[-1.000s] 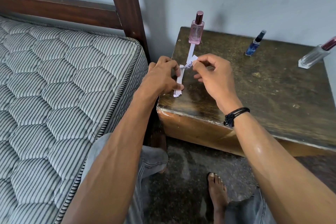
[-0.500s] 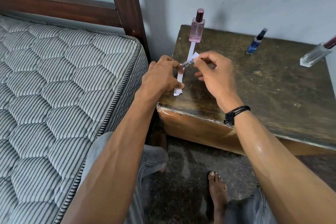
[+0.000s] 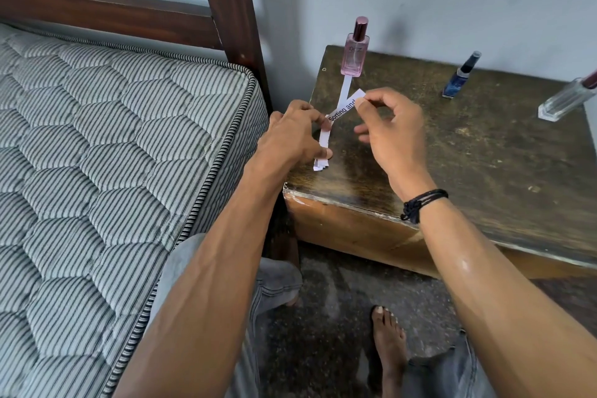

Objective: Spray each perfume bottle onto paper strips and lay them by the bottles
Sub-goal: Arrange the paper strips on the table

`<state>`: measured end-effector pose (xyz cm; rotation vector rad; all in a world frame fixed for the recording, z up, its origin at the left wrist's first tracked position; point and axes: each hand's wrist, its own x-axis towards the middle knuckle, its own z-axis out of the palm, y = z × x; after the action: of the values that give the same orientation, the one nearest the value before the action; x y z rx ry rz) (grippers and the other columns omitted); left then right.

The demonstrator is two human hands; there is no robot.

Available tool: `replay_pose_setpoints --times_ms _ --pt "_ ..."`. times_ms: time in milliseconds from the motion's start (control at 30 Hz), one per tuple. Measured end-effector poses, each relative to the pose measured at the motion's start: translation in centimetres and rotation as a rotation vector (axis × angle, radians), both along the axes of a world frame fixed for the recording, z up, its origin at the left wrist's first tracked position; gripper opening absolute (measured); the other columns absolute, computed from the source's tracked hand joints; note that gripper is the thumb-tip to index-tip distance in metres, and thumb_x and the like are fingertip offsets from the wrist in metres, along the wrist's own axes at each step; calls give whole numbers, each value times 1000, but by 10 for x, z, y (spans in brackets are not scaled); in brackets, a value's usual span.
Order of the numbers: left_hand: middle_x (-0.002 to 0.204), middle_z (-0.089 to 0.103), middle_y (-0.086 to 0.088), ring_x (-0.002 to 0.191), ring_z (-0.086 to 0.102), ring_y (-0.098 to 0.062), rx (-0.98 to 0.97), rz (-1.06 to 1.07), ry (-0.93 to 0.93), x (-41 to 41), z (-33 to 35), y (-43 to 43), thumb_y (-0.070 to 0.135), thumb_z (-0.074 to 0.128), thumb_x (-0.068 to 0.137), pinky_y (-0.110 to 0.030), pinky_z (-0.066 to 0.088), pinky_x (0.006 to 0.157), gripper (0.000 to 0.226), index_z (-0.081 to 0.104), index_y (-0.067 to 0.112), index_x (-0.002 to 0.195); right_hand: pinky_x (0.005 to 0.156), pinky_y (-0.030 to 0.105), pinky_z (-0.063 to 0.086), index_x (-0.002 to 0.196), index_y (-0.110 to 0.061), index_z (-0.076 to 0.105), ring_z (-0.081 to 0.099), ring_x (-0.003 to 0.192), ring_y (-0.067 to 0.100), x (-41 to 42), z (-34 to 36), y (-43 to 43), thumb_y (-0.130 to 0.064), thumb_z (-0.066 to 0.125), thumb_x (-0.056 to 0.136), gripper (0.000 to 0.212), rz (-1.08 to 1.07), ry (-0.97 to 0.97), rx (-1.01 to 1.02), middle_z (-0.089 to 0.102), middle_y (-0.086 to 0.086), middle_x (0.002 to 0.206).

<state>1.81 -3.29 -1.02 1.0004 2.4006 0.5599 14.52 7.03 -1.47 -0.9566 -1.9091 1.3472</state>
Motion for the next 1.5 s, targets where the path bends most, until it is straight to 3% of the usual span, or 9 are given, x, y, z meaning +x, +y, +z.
replay_pose_setpoints --times_ms 233,367,400,500,600,733,900,1100,1500 --pt "144 36 12 130 31 -24 7 -8 2 -1 -5 0 35 85 76 -43 38 108 48 64 35 119 59 29 59 106 -17 72 74 67 14 3 8 4 -21 65 101 10 -57 64 22 71 -12 103" --pt "143 36 11 130 32 -25 6 -14 11 -1 -5 1 35 84 77 -43 38 107 47 63 34 119 71 40 63 99 -25 73 74 72 11 4 6 4 -24 68 99 6 -32 26 39 74 -15 98" --pt "143 36 11 130 32 -25 8 -12 12 -1 -5 1 35 84 77 -43 38 108 47 63 34 119 74 37 62 99 -26 73 72 75 6 4 5 3 -28 70 97 4 -5 0 51 74 -15 98" --pt "144 35 11 131 32 -25 3 -10 20 0 -5 1 36 84 77 -45 38 108 50 62 34 122 71 7 46 110 -27 70 63 78 -12 3 4 -1 -40 79 89 26 76 -98 116 72 -17 104" --pt "148 33 9 134 31 -28 -29 -24 41 0 -4 1 38 82 79 -45 39 108 61 56 30 133 72 2 44 117 -37 65 62 81 -14 1 4 -4 -40 82 86 36 165 -150 127 69 -20 108" --pt "147 34 9 134 32 -27 -23 -23 35 0 -2 1 36 83 78 -46 40 107 53 60 32 126 77 16 51 111 -30 74 65 89 -2 -2 2 -4 -37 76 92 21 152 -132 159 72 -18 100" --pt "145 36 9 133 33 -27 -16 -14 25 1 -2 1 36 84 77 -47 39 108 48 63 35 120 80 39 59 97 -25 77 71 83 15 -3 -1 -3 -33 72 96 9 102 -66 155 75 -13 95" --pt "145 36 11 132 32 -26 -3 -5 1 2 0 -1 35 84 77 -47 39 108 49 63 35 121 75 39 60 97 -25 75 69 70 11 -1 -1 5 -26 73 97 3 37 12 126 75 -5 97" --pt "147 34 12 134 30 -26 -23 -7 -7 3 1 0 35 82 80 -47 37 108 50 61 35 125 78 44 59 89 -32 71 71 81 21 -2 0 -1 -25 75 93 10 -15 14 205 74 -7 95"
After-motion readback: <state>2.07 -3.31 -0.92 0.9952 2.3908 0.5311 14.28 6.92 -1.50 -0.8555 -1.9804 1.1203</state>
